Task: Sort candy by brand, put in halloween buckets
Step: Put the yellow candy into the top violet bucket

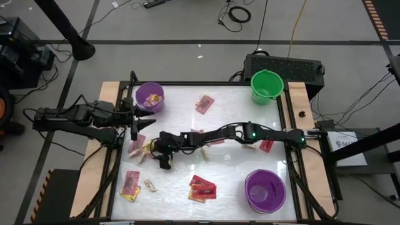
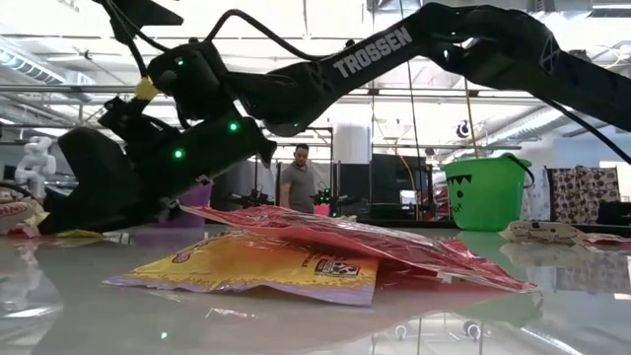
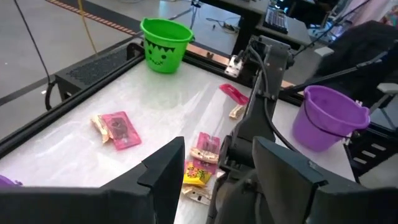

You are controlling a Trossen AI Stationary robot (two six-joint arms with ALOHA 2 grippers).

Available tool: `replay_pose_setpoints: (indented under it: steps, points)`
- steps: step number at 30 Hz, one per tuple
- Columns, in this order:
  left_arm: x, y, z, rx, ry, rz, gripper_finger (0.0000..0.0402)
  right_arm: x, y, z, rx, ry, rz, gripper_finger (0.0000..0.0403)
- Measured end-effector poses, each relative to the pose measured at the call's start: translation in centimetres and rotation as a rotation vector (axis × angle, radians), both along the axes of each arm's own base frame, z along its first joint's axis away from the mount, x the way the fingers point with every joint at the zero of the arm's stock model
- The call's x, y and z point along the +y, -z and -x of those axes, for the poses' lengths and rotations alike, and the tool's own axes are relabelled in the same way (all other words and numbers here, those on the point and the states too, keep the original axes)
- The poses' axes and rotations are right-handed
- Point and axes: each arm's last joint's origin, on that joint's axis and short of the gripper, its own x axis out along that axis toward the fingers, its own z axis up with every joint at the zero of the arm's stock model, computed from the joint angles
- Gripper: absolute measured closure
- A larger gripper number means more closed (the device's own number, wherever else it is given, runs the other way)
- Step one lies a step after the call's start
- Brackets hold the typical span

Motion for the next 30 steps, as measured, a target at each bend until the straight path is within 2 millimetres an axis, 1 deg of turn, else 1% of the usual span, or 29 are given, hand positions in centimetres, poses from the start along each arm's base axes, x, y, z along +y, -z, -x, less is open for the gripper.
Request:
replay_pose_setpoints:
  steps: [3, 6, 8, 10, 12, 14, 16, 18, 21, 27, 30]
  points:
    - [-0.1, 0.0, 0.0, 0.0, 0.02, 0.006, 0.0206, -0.1, -0.1, 0.0, 0.011, 0.029, -0.032, 0.0254]
    - [-0.1, 0.0, 0.0, 0.0, 0.022, 0.007, 0.0206, -0.2, -0.3, 0.1, 0.024, 0.062, -0.058, 0.0296]
    - [-0.1, 0.0, 0.0, 0.0, 0.022, 0.007, 0.0206, -0.2, -0.8, 0.3, 0.048, 0.071, -0.076, 0.0332]
    - [-0.1, 0.0, 0.0, 0.0, 0.022, 0.007, 0.0206, -0.3, -1.8, 0.5, 0.067, 0.073, -0.077, 0.0372]
    - [-0.1, 0.0, 0.0, 0.002, 0.023, 0.007, 0.0206, -0.3, -2.7, 0.8, 0.095, 0.065, -0.065, 0.0394]
    - [-0.1, 0.1, 0.0, 0.007, 0.025, 0.007, 0.0206, -0.5, -4.0, 1.1, 0.111, 0.059, -0.05, 0.0393]
    - [-0.1, 0.1, 0.0, 0.008, 0.026, 0.007, 0.0206, -0.9, -5.8, 1.4, 0.097, 0.045, -0.03, 0.0396]
    - [-0.1, 0.1, 0.0, 0.013, 0.026, 0.006, 0.0206, -1.6, -8.0, 1.6, 0.06, 0.037, 0.002, 0.04]
    - [-0.1, 0.1, 0.0, 0.015, 0.027, 0.002, 0.0206, -2.8, -10.4, 1.9, 0.01, 0.054, 0.049, 0.04]
    - [-0.1, 0.1, 0.0, 0.016, 0.025, 0.005, 0.0206, -6.2, -13.1, 2.4, -0.06, 0.113, 0.117, 0.0402]
    - [-0.1, 0.1, 0.0, 0.015, 0.025, 0.006, 0.0206, -8.4, -14.2, 2.3, -0.138, 0.15, 0.131, 0.0402]
